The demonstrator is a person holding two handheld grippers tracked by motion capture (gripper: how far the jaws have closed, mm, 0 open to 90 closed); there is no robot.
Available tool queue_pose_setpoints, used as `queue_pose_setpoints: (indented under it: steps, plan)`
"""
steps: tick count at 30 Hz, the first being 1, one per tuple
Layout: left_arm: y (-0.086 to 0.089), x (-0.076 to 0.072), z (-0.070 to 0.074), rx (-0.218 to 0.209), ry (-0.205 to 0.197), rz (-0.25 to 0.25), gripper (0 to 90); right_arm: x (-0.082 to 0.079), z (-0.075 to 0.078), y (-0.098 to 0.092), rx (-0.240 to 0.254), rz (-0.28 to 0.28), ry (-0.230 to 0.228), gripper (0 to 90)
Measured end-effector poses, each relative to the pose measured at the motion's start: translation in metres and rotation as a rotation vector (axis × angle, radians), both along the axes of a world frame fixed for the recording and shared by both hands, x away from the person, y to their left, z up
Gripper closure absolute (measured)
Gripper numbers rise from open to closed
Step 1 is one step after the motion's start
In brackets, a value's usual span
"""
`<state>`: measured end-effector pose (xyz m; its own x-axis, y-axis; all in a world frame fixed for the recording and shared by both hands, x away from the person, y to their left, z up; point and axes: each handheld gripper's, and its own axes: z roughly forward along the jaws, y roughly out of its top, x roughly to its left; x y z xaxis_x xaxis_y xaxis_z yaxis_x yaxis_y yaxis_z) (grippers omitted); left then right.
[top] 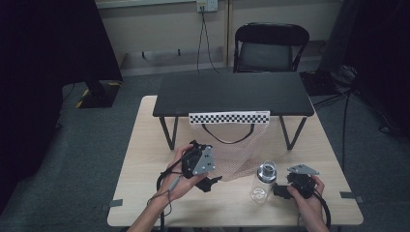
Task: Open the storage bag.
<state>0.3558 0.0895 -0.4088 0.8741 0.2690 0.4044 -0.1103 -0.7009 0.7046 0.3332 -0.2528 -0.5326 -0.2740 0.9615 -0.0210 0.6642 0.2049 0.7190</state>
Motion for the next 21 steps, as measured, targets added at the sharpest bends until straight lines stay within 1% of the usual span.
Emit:
queue_pose_setpoints:
  steps: [1,2,3,4,5,6,9,10,13,14,15,18,19,20,21]
  plan:
    - [-0.001,0.001,0.002,0.008,0.002,-0.009,2.6,0.0,0.0,0.0,-0.001,0.0,0.0,0.0]
    - [-0.003,0.003,0.003,-0.001,0.004,-0.016,2.5,0.0,0.0,0.0,-0.001,0.0,0.0,0.0]
    - [-0.004,0.005,0.004,0.0,-0.003,-0.022,2.6,0.0,0.0,0.0,-0.001,0.0,0.0,0.0]
    - [-0.006,0.007,0.005,0.011,-0.037,-0.048,2.6,0.0,0.0,0.0,-0.001,0.0,0.0,0.0]
    - [-0.006,0.007,0.005,0.011,-0.037,-0.048,2.6,0.0,0.0,0.0,-0.001,0.0,0.0,0.0]
    - [-0.008,0.009,0.006,0.017,-0.051,-0.056,2.6,0.0,0.0,0.0,-0.001,0.0,0.0,0.0]
    - [-0.013,0.014,0.006,0.027,-0.063,-0.103,2.7,0.0,0.0,0.0,-0.001,0.0,0.0,0.0]
    - [-0.016,0.016,0.006,0.021,-0.058,-0.123,2.7,0.0,0.0,0.0,-0.001,0.0,0.0,0.0]
    - [-0.019,0.018,0.004,0.026,-0.069,-0.137,2.7,0.0,0.0,0.0,-0.001,0.0,0.0,0.0]
    - [-0.022,0.022,0.003,0.052,-0.099,-0.14,2.7,0.0,0.0,0.0,-0.001,-0.001,0.0,0.0]
    - [-0.022,0.022,0.003,0.052,-0.099,-0.14,2.7,0.0,0.0,0.0,-0.001,-0.001,0.0,0.0]
    - [-0.026,0.032,-0.002,0.045,-0.118,-0.144,2.9,0.0,0.0,0.0,-0.001,-0.002,0.0,0.0]
    - [-0.026,0.032,-0.002,0.045,-0.118,-0.144,2.9,0.0,0.0,0.0,-0.001,-0.002,0.0,0.0]
    - [-0.027,0.037,-0.004,0.045,-0.124,-0.147,2.9,0.0,0.0,0.0,-0.001,-0.002,0.0,0.0]
    - [-0.028,0.039,-0.005,0.046,-0.123,-0.149,2.9,0.0,0.0,0.0,-0.001,-0.002,-0.001,0.0]
